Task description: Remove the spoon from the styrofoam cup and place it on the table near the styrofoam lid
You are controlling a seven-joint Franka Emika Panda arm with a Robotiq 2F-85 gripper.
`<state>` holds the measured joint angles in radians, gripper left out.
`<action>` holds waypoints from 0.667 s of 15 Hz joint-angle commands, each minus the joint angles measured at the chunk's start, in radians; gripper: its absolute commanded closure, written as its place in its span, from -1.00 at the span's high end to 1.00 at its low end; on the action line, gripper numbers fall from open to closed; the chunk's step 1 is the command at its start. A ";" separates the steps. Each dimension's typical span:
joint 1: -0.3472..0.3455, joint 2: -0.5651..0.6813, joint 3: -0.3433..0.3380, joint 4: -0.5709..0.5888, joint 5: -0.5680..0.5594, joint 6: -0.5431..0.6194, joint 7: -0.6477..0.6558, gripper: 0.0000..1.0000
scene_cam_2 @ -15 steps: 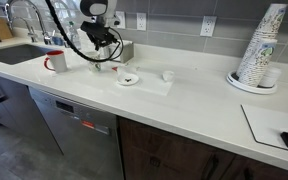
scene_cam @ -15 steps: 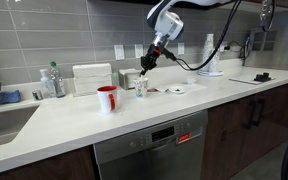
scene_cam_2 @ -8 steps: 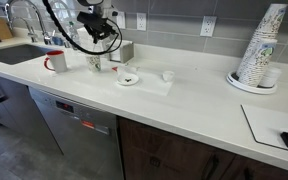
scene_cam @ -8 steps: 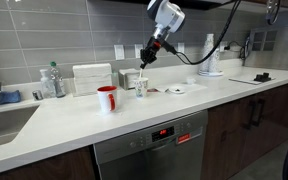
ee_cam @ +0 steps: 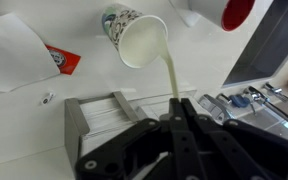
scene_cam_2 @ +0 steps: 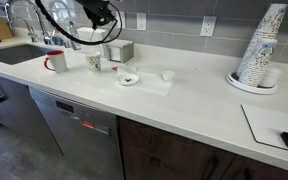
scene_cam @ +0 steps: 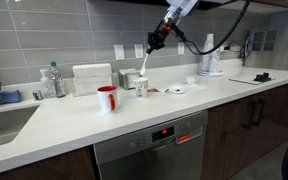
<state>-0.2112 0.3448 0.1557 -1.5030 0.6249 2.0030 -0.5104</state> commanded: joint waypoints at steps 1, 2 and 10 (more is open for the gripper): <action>-0.053 -0.108 -0.056 -0.116 0.172 -0.065 -0.012 -0.98; -0.058 -0.125 -0.080 -0.139 0.210 -0.069 -0.010 -0.98; -0.100 -0.192 -0.285 -0.382 0.473 0.000 -0.006 -0.98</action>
<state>-0.3041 0.1920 -0.0806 -1.7639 0.9994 1.9576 -0.5034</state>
